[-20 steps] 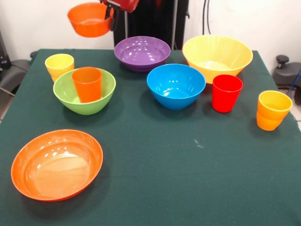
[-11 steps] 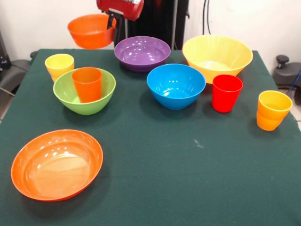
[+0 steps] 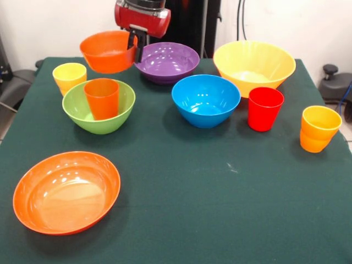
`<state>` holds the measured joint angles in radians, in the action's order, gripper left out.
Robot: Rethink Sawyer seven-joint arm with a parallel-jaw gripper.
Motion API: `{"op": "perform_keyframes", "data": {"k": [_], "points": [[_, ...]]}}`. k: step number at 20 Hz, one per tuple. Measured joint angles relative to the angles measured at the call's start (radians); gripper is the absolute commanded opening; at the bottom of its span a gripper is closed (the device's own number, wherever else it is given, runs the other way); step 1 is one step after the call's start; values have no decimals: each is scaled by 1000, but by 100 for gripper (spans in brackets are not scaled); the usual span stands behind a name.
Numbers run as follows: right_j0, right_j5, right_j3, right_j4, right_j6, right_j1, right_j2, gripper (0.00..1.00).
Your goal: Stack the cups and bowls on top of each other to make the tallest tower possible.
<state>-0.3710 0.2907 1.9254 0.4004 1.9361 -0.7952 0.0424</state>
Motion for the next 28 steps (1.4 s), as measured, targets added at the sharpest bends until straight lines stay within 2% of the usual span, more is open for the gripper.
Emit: {"op": "perform_keyframes", "data": {"k": [13, 28], "points": [[0, 0, -58, 17, 0, 48, -11, 0], [0, 0, -110, 17, 0, 58, -15, 0]]}}
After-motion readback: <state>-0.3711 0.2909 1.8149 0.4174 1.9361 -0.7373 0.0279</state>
